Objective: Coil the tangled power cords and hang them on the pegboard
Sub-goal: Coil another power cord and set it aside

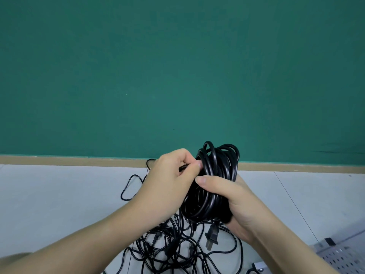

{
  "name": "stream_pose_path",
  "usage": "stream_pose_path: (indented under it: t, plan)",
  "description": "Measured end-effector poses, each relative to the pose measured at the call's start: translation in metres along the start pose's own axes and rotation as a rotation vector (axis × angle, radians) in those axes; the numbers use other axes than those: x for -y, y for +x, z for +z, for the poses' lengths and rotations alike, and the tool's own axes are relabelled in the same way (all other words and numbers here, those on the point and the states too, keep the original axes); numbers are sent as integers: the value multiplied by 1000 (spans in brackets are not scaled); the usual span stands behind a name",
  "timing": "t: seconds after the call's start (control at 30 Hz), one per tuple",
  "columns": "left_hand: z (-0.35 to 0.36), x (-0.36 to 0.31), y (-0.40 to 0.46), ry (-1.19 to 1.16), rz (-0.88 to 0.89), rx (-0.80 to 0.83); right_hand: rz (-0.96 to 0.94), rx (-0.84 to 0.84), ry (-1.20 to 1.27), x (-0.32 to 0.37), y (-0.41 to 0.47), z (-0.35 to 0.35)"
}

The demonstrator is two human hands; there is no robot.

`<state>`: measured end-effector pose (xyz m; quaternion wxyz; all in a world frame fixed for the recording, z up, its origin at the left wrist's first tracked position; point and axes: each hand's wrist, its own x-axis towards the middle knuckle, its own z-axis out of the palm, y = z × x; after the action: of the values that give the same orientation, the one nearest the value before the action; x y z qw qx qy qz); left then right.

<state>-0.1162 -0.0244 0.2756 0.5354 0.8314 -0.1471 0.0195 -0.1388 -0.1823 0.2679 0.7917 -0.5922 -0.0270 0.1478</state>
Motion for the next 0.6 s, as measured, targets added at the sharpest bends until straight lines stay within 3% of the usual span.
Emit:
stream_pose_path:
  t: [0.27, 0.43, 0.6]
  plan:
    - [-7, 3, -1, -145, -5, 311, -52, -25, -12, 4, -2, -3]
    - [-15, 2, 7, -147, 23, 181, -37, -79, 30, 11, -10, -3]
    - [-25, 5, 15, -311, -89, 15, -45, -241, 194, 25, -6, -24]
